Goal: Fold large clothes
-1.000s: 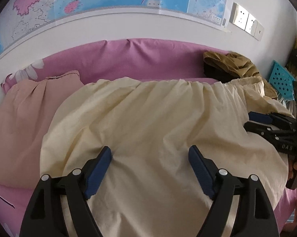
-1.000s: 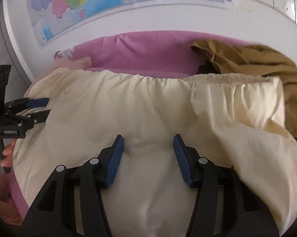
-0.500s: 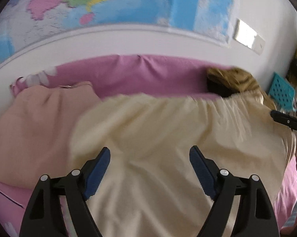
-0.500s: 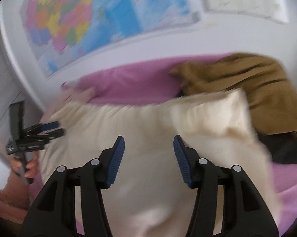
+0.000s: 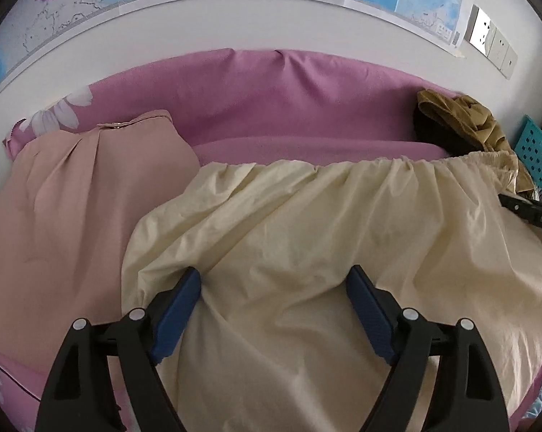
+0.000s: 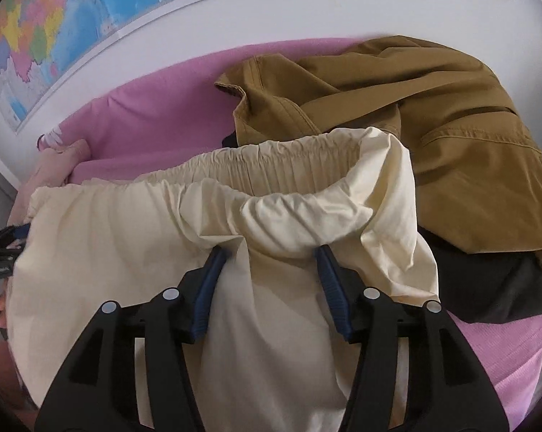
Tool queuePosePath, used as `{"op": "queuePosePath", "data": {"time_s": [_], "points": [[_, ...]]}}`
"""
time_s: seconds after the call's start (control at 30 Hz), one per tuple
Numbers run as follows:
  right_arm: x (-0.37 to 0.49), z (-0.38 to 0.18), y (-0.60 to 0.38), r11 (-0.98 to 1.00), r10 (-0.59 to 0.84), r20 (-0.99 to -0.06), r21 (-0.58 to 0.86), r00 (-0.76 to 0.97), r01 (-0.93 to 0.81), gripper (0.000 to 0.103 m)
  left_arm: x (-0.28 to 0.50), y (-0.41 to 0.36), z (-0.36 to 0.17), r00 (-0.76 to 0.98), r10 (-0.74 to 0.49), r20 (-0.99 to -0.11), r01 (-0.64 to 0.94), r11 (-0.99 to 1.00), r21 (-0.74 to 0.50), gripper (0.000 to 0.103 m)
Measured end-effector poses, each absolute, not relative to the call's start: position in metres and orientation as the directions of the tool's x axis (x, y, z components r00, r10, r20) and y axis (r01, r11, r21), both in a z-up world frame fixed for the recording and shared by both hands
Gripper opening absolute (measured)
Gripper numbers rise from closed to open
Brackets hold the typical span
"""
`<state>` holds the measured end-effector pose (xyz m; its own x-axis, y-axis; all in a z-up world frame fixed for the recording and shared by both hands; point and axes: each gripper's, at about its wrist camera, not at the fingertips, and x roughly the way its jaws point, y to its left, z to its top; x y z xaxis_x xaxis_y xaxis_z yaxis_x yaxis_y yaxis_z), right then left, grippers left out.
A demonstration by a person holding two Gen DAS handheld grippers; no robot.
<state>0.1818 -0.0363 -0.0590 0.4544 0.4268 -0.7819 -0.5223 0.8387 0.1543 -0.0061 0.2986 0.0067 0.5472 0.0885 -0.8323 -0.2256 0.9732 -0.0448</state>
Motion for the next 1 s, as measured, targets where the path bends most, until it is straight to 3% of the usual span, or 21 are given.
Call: {"op": "queuePosePath", "data": {"time_s": [0.2,0.37,0.53,0.63,0.73,0.9,1.0], "points": [[0.131,-0.026,-0.083,0.800,0.540,-0.668,0.218,0.512,-0.560,0.054,-0.044,0.290,0.029,0.623,0.126,-0.772,-0.231,0.973,-0.028,0.075],[0.057,-0.011,-0.082,0.707,0.620,-0.606,0.157,0.498,-0.689,0.056,-0.102,0.265,0.054,0.718,-0.012,-0.696,-0.103,0.987,-0.123,0.075],[0.027,-0.044,-0.038,0.676,0.579,-0.662,0.064,0.476,-0.734,0.055,-0.127,0.209,0.041,0.704,-0.116,-0.701,0.047,0.992,-0.116,0.077],[0.031,-0.075,-0.018,0.685,0.506,-0.711,-0.014,0.488,-0.729,0.058,-0.117,0.196,0.016,0.652,-0.111,-0.750,0.042,0.993,-0.110,0.079],[0.030,-0.082,-0.015,0.684,0.483,-0.717,-0.049,0.502,-0.728,0.059,-0.111,0.207,0.001,0.634,-0.178,-0.753,0.028,0.978,-0.208,0.081],[0.022,-0.054,-0.035,0.684,0.550,-0.697,0.060,0.460,-0.727,0.060,-0.121,0.204,0.009,0.637,-0.133,-0.760,-0.003,0.985,-0.175,0.076],[0.018,-0.040,-0.072,0.663,0.648,-0.659,0.241,0.383,-0.709,0.070,-0.141,0.208,0.022,0.674,-0.175,-0.718,0.010,0.974,-0.228,0.076]]}}
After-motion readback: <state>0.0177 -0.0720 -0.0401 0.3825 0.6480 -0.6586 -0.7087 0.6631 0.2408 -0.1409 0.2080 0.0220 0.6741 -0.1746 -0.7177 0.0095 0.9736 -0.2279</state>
